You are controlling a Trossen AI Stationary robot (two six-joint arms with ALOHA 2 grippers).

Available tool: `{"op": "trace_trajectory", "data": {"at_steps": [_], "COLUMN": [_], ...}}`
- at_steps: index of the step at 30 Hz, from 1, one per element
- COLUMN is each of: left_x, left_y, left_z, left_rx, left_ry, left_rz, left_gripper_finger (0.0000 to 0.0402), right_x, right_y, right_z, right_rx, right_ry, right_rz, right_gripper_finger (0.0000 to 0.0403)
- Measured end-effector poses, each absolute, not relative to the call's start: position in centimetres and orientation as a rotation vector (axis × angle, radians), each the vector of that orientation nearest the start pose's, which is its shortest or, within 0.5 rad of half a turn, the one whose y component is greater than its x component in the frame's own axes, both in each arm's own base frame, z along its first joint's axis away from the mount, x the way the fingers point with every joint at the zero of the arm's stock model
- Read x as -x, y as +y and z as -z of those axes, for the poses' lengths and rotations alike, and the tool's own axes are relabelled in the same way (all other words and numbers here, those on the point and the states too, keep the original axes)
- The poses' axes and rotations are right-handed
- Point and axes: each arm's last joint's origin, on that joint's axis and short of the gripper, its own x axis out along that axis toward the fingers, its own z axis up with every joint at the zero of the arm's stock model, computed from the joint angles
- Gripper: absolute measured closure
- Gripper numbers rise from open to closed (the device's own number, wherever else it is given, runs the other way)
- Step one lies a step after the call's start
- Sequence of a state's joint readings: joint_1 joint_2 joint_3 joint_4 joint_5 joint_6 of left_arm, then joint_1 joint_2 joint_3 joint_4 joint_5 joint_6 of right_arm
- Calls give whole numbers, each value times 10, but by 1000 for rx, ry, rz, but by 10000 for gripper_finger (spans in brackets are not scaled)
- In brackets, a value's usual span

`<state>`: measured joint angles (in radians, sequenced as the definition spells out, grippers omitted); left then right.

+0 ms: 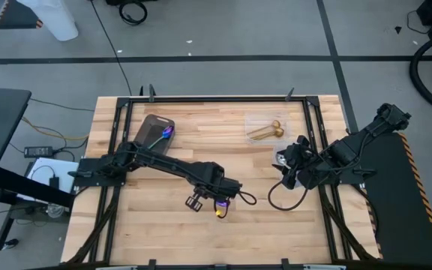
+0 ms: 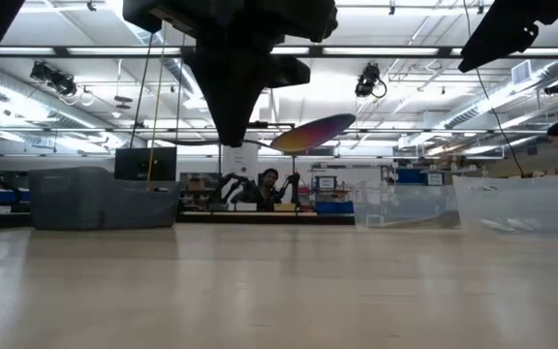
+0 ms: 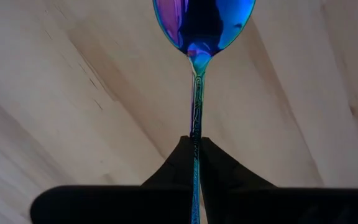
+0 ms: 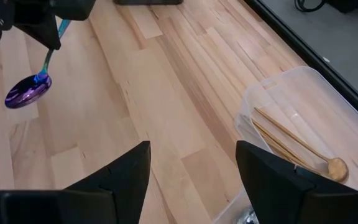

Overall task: Sort silverware by color (type)
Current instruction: Put the blue spoon into the black bin

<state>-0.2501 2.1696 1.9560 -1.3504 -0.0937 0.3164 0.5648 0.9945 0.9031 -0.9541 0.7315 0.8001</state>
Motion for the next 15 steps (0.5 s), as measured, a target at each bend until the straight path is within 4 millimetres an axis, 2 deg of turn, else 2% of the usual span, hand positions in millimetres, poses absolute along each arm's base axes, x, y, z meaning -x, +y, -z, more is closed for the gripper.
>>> {"op": "trace_trajectory", "data": {"at_steps": [15], "left_x": [-401], "left_y": [-110], "left_z": [-232], "left_rx": [-504], "left_ry": [1580], "left_rz": [353], "left_gripper_finger": [388], "right_x": [-154], "right_y": [75], "right_z": [-285], "right_rx": [-113], "right_ry": [698], "right_rz": [451], "right_gripper_finger": [157]}}
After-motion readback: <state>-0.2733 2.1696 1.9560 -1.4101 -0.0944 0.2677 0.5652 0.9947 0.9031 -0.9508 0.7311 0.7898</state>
